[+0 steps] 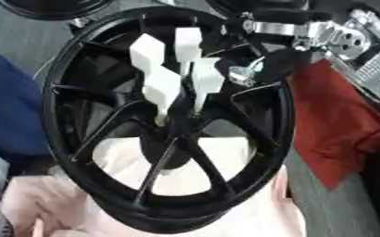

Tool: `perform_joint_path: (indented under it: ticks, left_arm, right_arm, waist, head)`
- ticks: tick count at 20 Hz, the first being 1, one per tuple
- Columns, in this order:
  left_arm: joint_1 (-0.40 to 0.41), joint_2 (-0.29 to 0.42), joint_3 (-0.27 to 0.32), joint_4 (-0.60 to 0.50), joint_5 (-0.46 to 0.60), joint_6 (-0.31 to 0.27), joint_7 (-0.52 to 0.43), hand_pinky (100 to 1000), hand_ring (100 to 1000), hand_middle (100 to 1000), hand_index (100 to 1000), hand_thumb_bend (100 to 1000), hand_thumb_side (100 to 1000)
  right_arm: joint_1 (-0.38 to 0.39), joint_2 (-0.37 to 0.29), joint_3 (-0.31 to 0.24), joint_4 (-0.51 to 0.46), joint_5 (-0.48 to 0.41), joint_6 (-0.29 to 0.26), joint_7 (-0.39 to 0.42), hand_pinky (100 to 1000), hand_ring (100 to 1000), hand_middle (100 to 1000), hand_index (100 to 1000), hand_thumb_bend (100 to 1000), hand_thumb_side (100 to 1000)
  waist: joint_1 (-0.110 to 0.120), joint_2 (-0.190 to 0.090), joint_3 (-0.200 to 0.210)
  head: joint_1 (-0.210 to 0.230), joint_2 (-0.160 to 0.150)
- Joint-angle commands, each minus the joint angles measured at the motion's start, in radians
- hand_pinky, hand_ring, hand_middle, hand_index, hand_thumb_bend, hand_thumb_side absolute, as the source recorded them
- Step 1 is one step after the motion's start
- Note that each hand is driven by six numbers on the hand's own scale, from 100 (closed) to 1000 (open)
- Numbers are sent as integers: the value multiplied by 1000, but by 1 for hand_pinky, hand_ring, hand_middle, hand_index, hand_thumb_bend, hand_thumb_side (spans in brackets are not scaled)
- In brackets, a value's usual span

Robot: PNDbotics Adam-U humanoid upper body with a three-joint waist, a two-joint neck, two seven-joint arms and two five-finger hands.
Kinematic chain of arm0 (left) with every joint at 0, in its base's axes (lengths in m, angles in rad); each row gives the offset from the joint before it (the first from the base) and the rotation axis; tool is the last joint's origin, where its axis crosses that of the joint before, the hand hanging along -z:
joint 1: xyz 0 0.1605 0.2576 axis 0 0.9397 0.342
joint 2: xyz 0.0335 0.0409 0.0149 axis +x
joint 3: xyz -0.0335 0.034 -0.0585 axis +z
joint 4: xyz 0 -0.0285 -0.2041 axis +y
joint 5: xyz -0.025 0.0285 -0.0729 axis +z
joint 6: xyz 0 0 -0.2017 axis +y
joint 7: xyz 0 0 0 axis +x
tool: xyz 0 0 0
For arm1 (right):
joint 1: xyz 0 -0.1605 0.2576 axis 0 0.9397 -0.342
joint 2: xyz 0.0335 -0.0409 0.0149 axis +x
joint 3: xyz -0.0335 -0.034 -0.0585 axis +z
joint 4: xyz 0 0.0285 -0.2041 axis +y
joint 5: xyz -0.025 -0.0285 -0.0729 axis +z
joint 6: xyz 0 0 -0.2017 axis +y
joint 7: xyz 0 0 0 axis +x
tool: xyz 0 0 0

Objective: Pull the pin out of the wheel hub.

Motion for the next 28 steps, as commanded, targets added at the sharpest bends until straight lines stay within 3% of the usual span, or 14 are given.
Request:
perform_joint_path:
  ticks: [1, 9, 28]
  left_arm:
    - [-4, 13, 9, -10, -2, -3, 2, 715, 515, 557, 748, 722, 453]
    - [-5, 11, 10, -12, 1, -4, 4, 716, 515, 555, 748, 720, 452]
    - [-6, 9, 8, -17, 2, -2, 2, 718, 506, 550, 743, 719, 451]
  right_arm:
    - [-8, -11, -1, -12, 8, -5, 16, 829, 859, 780, 882, 100, 636]
    - [-3, 4, 10, -12, 49, 1, 36, 840, 865, 786, 900, 100, 610]
    - [6, 15, 12, -12, 110, -11, 25, 839, 859, 776, 907, 170, 439]
  waist:
    - [3, -23, 0]
    - [-2, -12, 5]
    - [-6, 4, 9]
  head:
    - [-3, 6]
    - [-12, 6]
    - [-20, 6]
